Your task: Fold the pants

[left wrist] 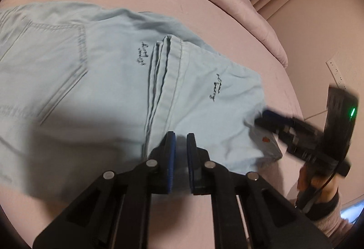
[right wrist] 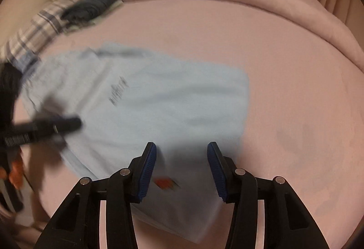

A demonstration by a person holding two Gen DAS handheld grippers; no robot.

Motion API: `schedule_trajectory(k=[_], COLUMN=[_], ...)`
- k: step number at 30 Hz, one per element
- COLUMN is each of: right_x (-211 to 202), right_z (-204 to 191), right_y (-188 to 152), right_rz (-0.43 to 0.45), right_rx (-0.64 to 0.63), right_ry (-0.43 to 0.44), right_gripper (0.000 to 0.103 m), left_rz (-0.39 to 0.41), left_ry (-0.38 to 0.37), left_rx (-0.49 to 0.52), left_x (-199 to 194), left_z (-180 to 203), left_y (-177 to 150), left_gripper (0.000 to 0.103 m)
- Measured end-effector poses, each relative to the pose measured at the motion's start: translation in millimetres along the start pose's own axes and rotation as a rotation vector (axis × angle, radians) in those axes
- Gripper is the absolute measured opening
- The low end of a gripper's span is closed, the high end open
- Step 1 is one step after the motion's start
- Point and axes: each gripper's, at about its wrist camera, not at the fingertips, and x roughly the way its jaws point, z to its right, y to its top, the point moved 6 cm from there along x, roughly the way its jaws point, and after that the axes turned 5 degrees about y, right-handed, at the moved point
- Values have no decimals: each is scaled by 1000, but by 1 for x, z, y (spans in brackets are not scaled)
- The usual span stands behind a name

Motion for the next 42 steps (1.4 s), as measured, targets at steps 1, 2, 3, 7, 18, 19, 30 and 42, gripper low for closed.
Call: schedule_trajectory(k=[1, 2, 3, 7, 18, 19, 30, 42], right_x=[0, 1, 6, 40, 108, 102, 38, 35], right_z=[-6, -17, -28, -83, -95, -88, -92, -130], right_y=[6, 16, 25, 55, 95, 96, 50, 27], right_rz=[21, 37, 44, 13, -76, -49, -4, -7], right_rx=[-13, -29, -37, -102, -69, 10, -84, -247], right_ry=[19, 54, 102, 247, 269, 317, 285, 214], right_gripper=[50, 50, 50, 27, 10, 10, 10, 12], left_rz=[4, 5, 4, -8, -28, -32, 100, 227], left_ry=[-4, -9, -16, -33, -61, -69, -6, -10], left_rx=[-7, -19, -27, -43, -77, -89, -142, -497], left_x=[-3, -2, -9, -14, 5, 2, -66, -165], left_z=[-2, -1, -5, -12, 0, -3, -42, -148], left_y=[-2, -5, -21, -26, -24, -24, -28, -98], left_gripper=[9, 9, 9, 10, 10, 10, 49, 54])
